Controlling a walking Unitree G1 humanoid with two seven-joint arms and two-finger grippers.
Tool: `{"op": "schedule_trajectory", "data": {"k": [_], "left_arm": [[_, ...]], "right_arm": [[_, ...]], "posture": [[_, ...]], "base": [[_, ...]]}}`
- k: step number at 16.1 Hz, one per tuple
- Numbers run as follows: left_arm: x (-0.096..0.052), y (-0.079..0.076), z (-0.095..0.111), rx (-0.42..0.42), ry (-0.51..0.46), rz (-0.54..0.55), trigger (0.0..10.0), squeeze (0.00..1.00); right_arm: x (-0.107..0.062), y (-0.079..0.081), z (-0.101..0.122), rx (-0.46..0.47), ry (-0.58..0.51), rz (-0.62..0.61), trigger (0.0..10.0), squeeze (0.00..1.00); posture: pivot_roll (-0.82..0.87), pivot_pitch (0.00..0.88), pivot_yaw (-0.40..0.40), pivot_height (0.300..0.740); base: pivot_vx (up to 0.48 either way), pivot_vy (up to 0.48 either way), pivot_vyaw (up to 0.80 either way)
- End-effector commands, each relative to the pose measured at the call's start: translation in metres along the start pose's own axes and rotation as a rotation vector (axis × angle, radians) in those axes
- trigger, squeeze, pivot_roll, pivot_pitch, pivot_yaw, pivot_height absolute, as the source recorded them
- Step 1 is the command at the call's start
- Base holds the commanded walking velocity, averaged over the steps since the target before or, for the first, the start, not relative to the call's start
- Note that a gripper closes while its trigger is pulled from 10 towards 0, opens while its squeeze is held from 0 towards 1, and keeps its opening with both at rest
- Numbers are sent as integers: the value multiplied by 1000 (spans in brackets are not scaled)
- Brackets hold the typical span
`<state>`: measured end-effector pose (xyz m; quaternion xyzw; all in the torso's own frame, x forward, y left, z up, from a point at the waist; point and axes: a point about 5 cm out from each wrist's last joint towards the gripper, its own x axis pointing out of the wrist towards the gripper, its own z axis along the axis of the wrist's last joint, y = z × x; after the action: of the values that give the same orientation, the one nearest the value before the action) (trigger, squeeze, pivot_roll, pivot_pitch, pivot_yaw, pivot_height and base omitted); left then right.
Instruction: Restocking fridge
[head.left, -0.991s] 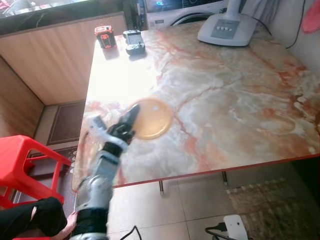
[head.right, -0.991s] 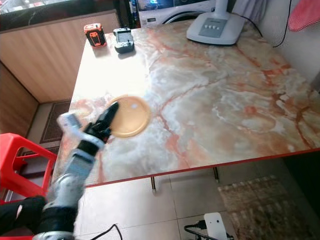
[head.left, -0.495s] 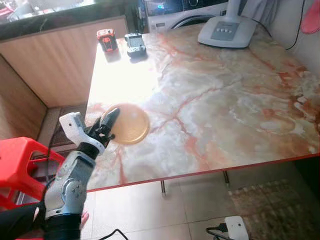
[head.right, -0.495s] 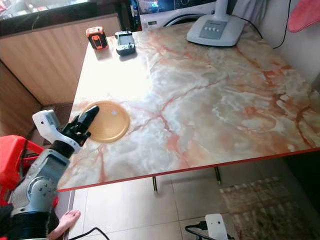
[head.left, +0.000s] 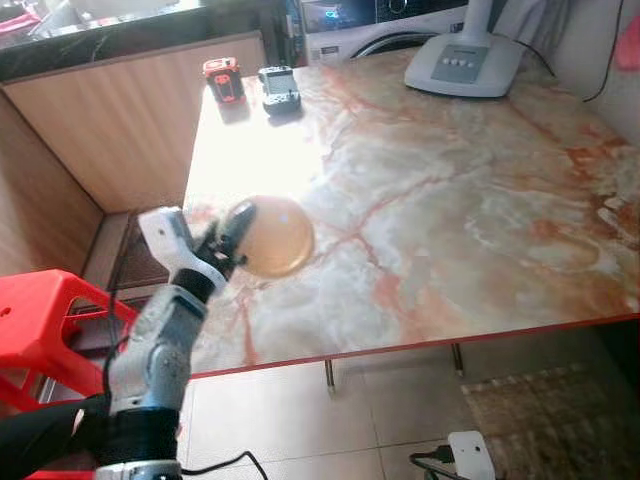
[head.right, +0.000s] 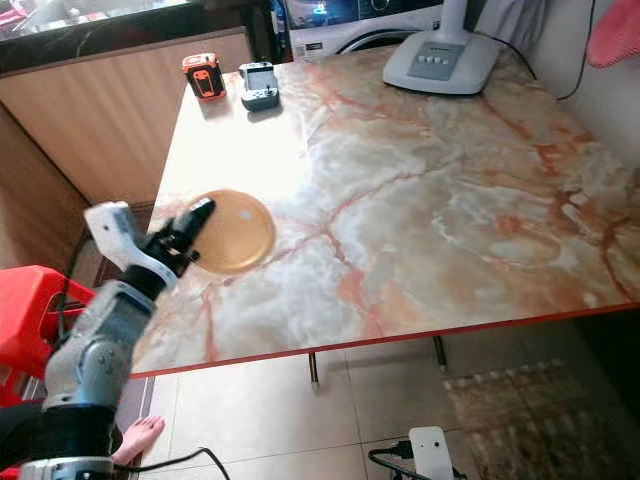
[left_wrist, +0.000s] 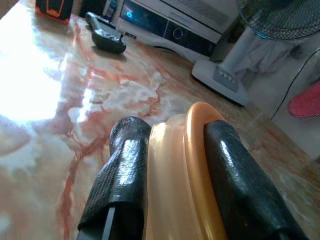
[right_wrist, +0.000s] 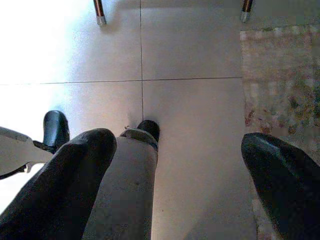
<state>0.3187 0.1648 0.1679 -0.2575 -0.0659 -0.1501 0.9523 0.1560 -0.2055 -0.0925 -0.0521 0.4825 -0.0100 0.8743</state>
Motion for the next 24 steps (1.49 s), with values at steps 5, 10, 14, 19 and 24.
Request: {"op": "schedule_trajectory", "data": {"k": [5,10,14,19,24], "left_arm": [[0,-6,-4,-26,-33,26,10000,0],[2,-10,-8,-18,-24,11,10000,0],[3,-14,-9,-40,-32,12,10000,0],[2,-14,-11,-47,-32,20,10000,0],[1,-13,-10,-56,-35,29,10000,0]], "right_arm": [[-1,5,-9,25,21,-9,10000,0],[-2,6,-11,34,29,-13,10000,0],[-1,6,-10,31,25,-13,10000,0],[-1,5,-8,36,20,-13,10000,0],[-1,4,-7,35,18,-11,10000,0]], "posture": [[-57,40,140,740],[-59,23,148,740],[-55,41,145,740],[-47,63,137,740],[-49,70,136,740]], "base": [[0,0,0],[0,0,0],[0,0,0],[0,229,0],[0,455,0]]}}
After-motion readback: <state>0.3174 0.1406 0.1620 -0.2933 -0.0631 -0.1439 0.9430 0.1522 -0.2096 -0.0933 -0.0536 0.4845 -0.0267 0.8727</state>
